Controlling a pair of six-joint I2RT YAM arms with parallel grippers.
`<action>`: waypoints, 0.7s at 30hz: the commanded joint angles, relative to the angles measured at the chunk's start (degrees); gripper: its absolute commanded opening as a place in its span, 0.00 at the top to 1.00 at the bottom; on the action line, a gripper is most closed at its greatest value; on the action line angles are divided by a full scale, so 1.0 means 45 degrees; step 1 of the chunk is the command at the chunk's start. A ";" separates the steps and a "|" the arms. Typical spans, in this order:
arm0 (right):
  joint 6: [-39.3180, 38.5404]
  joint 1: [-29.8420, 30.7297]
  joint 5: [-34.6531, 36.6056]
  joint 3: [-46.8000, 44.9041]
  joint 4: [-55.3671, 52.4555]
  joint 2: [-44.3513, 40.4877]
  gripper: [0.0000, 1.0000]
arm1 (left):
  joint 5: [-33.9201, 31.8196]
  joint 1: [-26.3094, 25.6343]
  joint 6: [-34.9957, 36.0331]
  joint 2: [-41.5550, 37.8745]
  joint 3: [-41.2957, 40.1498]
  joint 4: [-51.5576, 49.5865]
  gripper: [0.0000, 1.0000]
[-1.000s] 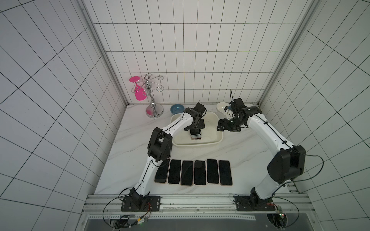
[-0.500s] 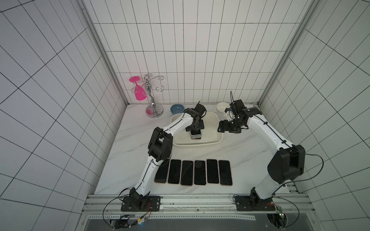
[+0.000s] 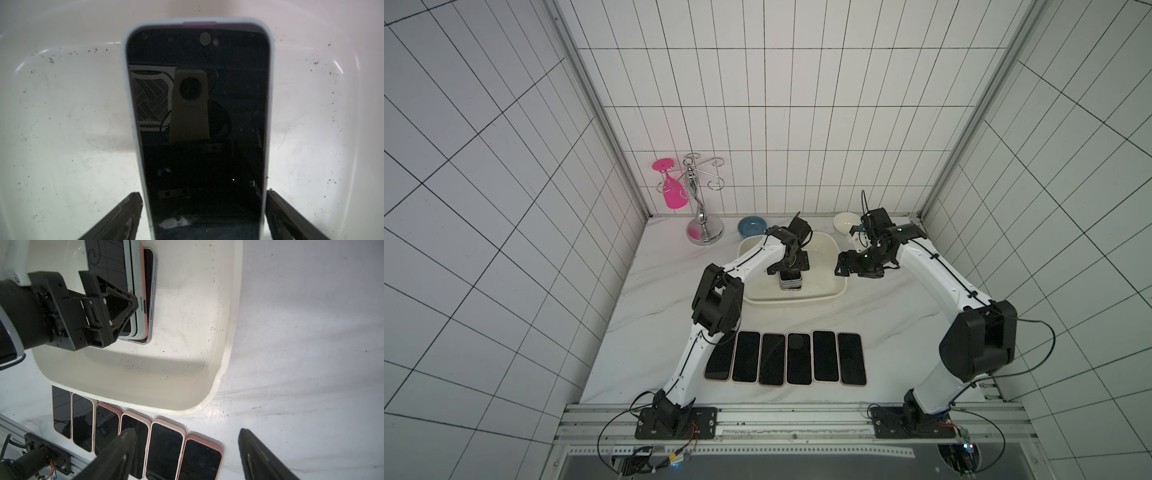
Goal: Take the phone out of the storage box
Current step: Pick up the phone from the storage box.
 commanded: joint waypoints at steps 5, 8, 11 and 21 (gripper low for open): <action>-0.0220 -0.0141 -0.0123 -0.0397 0.0053 -0.0309 0.19 | -0.0416 -0.0065 0.0297 0.0321 -0.0015 -0.0278 0.14; -0.0220 -0.0148 -0.0150 -0.0412 0.0074 -0.0302 0.19 | -0.0445 -0.0061 0.0347 0.0284 0.0025 -0.0258 0.19; -0.0215 -0.0161 -0.0143 -0.0393 0.0070 -0.0322 0.21 | -0.0588 -0.0071 0.0445 0.0061 0.0004 -0.0221 0.26; -0.0200 -0.0197 -0.0394 0.0037 0.0204 -0.0129 0.19 | -0.0690 -0.0077 0.1117 -0.0954 -0.0296 -0.0025 0.51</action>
